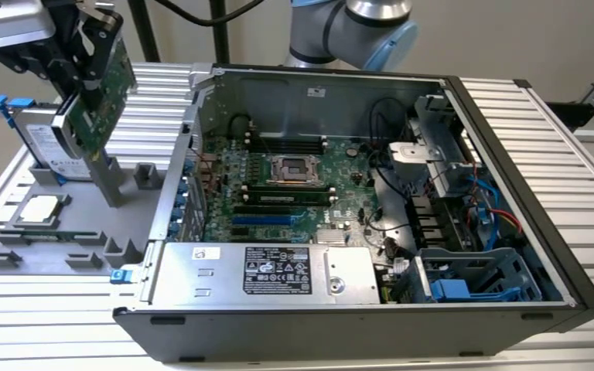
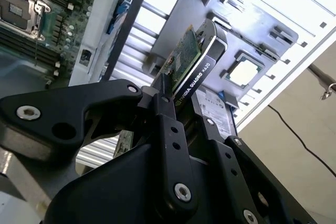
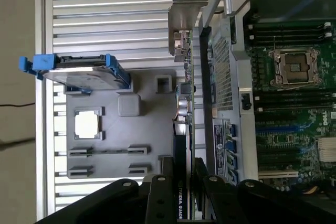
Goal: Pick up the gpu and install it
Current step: 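Pick up the gpu and move the gpu toward the slot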
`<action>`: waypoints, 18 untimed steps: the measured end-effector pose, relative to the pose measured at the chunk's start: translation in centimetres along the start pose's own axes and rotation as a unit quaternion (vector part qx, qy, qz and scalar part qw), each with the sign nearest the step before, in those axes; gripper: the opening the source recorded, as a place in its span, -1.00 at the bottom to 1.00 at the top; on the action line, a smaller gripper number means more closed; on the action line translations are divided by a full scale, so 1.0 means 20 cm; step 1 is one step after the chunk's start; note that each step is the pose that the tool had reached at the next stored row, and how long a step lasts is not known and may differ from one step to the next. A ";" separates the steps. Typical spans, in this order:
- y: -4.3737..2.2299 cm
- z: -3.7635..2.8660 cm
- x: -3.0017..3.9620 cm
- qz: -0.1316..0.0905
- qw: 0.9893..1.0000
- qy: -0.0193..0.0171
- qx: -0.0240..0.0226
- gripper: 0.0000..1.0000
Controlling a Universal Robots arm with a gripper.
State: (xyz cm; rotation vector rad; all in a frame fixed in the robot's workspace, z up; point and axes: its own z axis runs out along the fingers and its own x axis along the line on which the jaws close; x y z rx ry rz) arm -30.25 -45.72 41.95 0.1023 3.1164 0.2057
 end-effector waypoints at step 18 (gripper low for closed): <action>0.010 0.003 -0.139 -0.002 1.000 0.001 0.000 -1.00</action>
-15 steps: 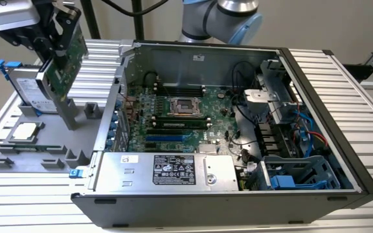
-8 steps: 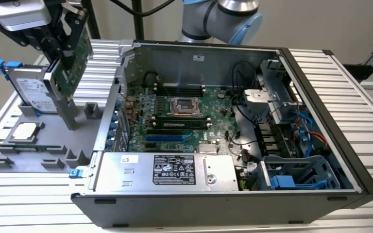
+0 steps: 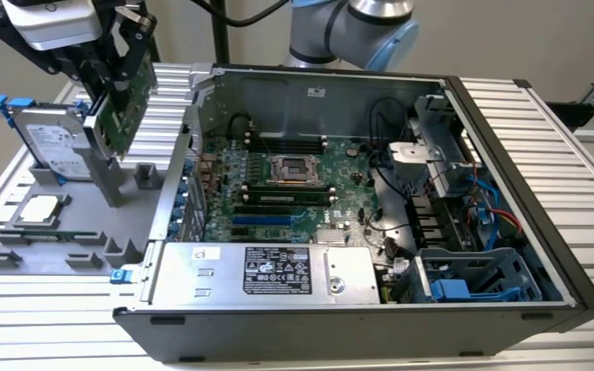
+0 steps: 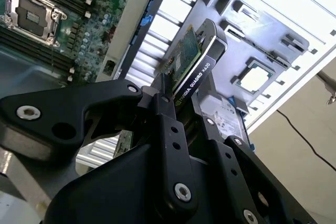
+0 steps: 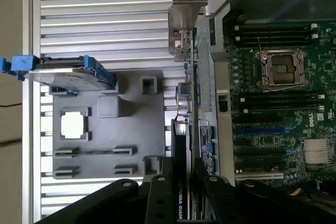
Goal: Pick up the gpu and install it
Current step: 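Pick up the gpu and move the gpu toward the slot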
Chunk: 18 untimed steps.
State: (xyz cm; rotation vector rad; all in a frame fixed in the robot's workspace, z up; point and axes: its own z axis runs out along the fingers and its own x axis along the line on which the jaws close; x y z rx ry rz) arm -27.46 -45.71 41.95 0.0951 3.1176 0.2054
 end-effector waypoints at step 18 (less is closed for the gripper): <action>0.010 0.003 -0.164 -0.003 1.000 0.000 0.000 -1.00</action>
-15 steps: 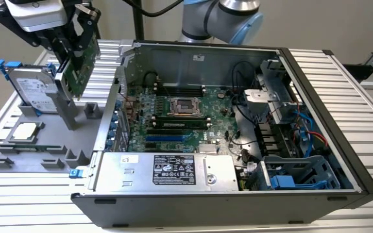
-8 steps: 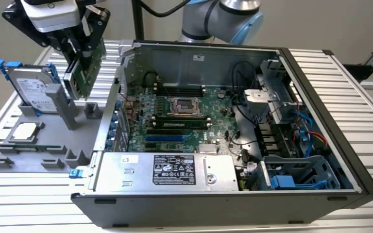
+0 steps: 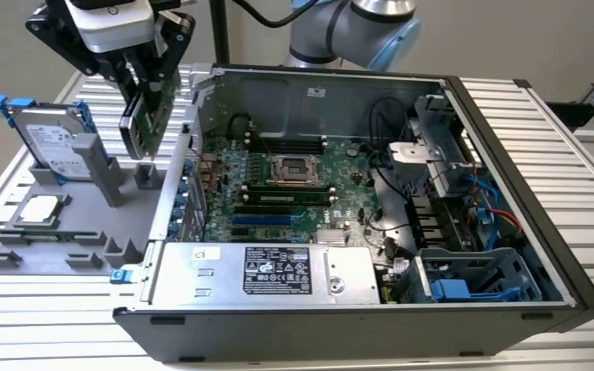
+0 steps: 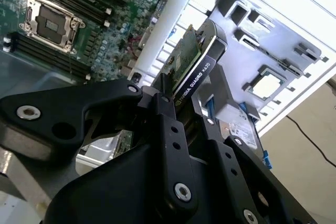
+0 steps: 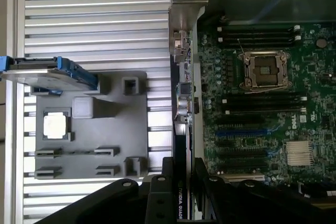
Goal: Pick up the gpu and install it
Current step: 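Pick up the gpu and move the gpu toward the slot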
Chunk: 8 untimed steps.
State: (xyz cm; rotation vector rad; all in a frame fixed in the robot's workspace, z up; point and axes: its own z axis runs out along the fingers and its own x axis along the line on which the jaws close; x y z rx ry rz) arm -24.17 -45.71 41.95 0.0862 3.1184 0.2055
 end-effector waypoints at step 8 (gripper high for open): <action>0.005 0.002 -0.086 -0.001 1.000 0.000 0.000 -1.00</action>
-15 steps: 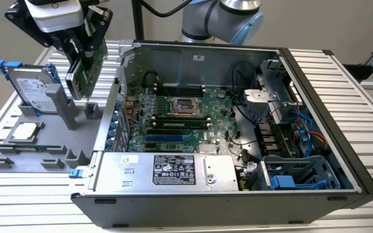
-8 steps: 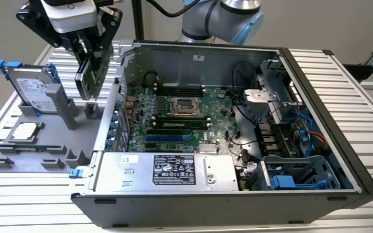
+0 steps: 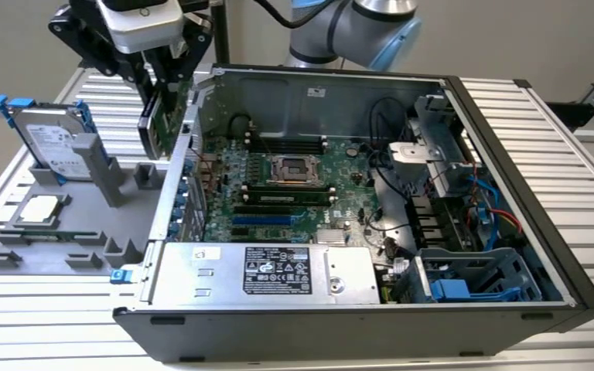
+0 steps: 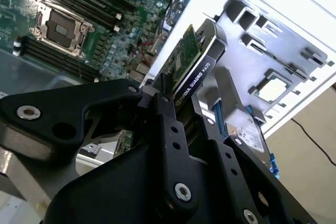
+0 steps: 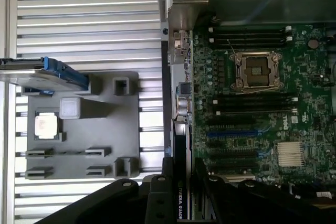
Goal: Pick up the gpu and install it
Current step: 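Pick up the gpu and move the gpu toward the slot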
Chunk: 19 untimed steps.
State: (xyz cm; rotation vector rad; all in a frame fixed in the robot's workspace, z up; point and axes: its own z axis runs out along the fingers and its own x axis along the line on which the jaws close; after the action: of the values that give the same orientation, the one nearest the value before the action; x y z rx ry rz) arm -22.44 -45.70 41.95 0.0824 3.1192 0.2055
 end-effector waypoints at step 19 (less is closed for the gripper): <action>0.011 0.004 -0.207 -0.003 1.000 0.001 0.000 -1.00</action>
State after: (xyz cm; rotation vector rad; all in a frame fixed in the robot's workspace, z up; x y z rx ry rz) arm -18.29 -45.69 41.95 0.0735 3.1208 0.2057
